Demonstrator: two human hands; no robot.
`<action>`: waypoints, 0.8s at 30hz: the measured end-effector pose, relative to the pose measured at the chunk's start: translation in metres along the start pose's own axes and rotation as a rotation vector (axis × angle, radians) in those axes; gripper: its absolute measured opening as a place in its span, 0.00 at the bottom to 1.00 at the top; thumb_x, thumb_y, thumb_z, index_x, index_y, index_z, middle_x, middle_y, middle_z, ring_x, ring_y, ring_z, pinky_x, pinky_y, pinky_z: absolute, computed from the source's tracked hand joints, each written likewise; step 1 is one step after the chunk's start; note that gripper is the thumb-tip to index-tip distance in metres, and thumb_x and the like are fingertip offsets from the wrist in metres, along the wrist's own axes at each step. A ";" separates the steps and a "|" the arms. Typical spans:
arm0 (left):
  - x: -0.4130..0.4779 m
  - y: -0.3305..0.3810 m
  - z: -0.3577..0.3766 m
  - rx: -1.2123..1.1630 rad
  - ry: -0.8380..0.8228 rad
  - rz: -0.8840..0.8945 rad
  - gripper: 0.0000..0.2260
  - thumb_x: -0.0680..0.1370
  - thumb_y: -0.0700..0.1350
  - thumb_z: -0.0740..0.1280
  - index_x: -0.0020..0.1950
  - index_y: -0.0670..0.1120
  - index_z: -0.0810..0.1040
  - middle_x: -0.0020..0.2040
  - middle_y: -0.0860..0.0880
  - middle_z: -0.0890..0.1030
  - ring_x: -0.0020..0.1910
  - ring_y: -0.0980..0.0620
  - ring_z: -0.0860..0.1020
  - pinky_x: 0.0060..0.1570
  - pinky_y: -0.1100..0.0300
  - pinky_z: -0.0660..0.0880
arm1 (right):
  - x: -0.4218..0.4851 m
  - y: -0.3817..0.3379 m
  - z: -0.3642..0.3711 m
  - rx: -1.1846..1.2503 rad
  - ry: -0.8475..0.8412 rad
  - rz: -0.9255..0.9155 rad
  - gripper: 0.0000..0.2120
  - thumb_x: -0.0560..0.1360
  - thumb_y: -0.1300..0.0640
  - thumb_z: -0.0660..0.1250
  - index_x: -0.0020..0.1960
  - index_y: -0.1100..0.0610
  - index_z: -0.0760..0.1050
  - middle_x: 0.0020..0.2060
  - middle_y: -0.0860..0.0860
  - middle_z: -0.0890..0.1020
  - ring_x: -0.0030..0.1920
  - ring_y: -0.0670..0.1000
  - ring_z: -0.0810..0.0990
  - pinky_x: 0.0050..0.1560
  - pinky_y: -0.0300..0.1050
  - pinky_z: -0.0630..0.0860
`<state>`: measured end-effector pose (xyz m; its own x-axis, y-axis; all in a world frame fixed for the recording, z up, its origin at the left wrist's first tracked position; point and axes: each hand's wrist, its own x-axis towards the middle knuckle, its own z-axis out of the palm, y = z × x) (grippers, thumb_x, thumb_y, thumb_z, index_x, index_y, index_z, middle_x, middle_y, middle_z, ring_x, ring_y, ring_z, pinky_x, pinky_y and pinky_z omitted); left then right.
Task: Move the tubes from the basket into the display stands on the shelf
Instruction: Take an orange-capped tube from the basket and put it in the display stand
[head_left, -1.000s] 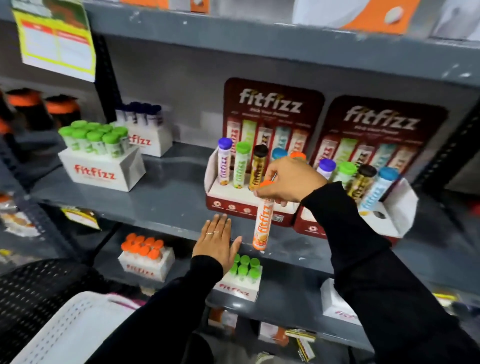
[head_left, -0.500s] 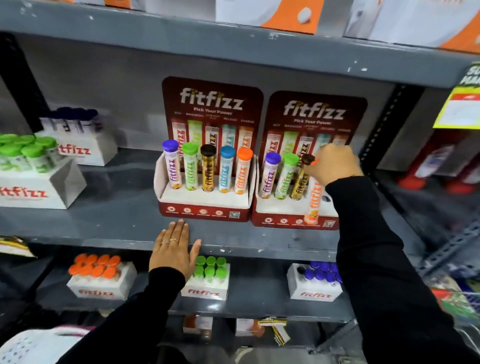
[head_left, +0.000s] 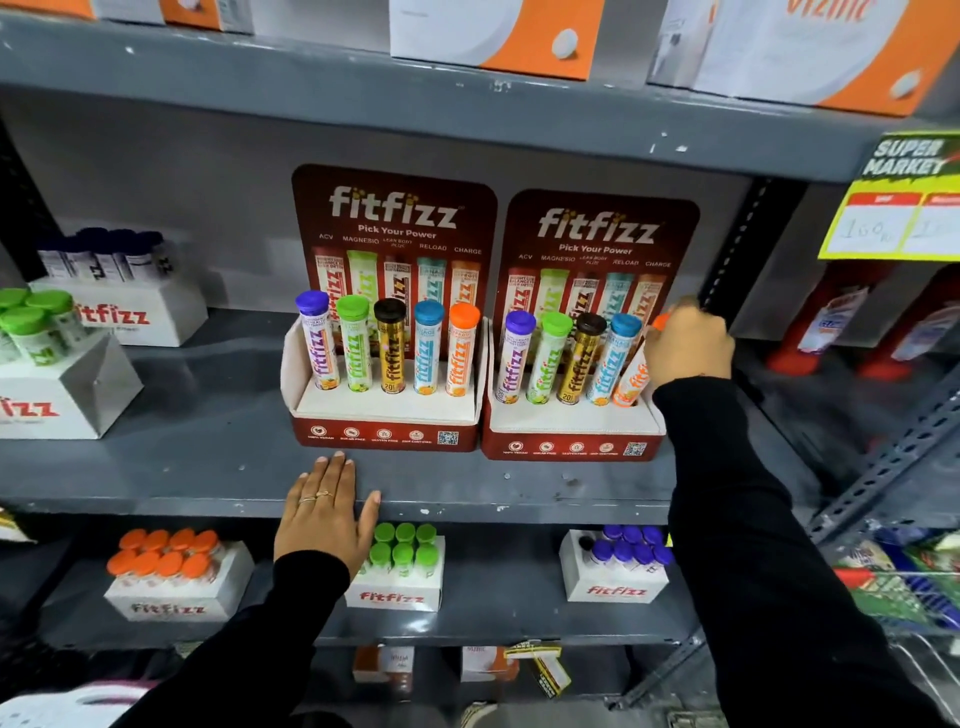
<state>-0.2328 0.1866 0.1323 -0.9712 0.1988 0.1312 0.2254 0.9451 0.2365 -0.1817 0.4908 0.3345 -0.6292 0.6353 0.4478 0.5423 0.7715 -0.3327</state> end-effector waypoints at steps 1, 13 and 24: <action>-0.001 0.000 0.000 -0.003 0.002 -0.003 0.40 0.77 0.62 0.36 0.60 0.35 0.75 0.60 0.37 0.77 0.61 0.38 0.74 0.62 0.43 0.66 | -0.002 0.001 0.002 0.004 -0.004 -0.003 0.10 0.78 0.66 0.60 0.58 0.69 0.71 0.53 0.69 0.80 0.55 0.69 0.79 0.54 0.58 0.77; 0.001 -0.001 -0.003 -0.021 0.012 0.007 0.40 0.77 0.62 0.36 0.59 0.34 0.75 0.60 0.36 0.77 0.61 0.37 0.74 0.62 0.42 0.67 | -0.002 0.009 0.007 0.056 -0.047 0.046 0.11 0.78 0.65 0.64 0.59 0.66 0.73 0.54 0.67 0.80 0.56 0.68 0.77 0.58 0.57 0.75; 0.001 -0.002 -0.005 -0.037 0.004 0.026 0.38 0.78 0.61 0.37 0.59 0.34 0.75 0.59 0.36 0.78 0.60 0.38 0.75 0.61 0.43 0.67 | 0.021 0.013 0.021 0.109 -0.171 0.133 0.16 0.80 0.65 0.60 0.66 0.57 0.75 0.65 0.62 0.74 0.60 0.65 0.76 0.62 0.54 0.74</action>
<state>-0.2336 0.1832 0.1366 -0.9647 0.2217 0.1421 0.2532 0.9294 0.2686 -0.1998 0.5148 0.3217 -0.6467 0.7207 0.2498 0.5692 0.6740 -0.4709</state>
